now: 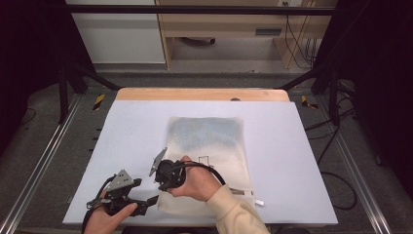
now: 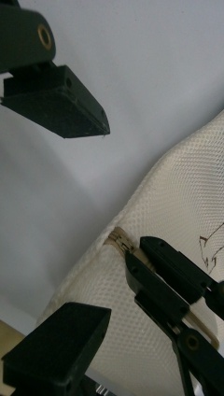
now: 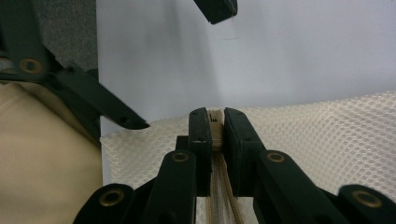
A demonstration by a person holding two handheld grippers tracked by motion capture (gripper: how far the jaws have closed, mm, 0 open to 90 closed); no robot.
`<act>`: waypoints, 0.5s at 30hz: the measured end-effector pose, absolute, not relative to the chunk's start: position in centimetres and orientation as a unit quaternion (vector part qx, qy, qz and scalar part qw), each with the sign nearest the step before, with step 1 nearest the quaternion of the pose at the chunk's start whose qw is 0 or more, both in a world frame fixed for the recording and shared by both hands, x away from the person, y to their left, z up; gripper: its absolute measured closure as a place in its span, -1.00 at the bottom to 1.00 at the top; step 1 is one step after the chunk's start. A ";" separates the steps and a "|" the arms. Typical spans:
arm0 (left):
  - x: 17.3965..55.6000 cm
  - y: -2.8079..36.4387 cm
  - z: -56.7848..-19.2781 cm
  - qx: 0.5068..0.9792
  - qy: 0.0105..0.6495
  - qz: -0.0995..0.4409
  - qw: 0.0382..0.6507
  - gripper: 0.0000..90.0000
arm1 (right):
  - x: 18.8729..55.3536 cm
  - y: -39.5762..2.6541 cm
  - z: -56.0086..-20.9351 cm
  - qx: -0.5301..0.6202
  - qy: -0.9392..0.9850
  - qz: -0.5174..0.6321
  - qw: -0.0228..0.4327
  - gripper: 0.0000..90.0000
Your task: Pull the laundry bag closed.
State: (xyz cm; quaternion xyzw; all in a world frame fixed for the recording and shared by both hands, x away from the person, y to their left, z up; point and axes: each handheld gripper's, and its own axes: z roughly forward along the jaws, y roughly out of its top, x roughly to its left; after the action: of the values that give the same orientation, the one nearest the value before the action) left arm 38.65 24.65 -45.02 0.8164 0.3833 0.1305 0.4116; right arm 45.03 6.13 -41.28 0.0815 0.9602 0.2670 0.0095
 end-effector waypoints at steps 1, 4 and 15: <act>38.7 24.7 -45.0 0.816 0.383 0.131 0.412 -0.73 | 45.1 6.0 -41.2 0.082 0.959 0.270 0.008 0.82; 38.8 24.2 -45.4 0.815 0.384 0.107 0.421 -0.68 | 45.2 5.8 -41.0 0.084 0.958 0.274 0.004 0.82; 38.8 23.1 -45.6 0.812 0.382 0.101 0.430 -0.46 | 45.1 5.7 -41.0 0.085 0.957 0.276 0.004 0.82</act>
State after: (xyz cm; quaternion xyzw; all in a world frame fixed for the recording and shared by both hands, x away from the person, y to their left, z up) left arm 38.79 23.07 -45.60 0.8121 0.3819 0.1005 0.4295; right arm 45.10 5.70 -41.03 0.0853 0.9572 0.2764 0.0043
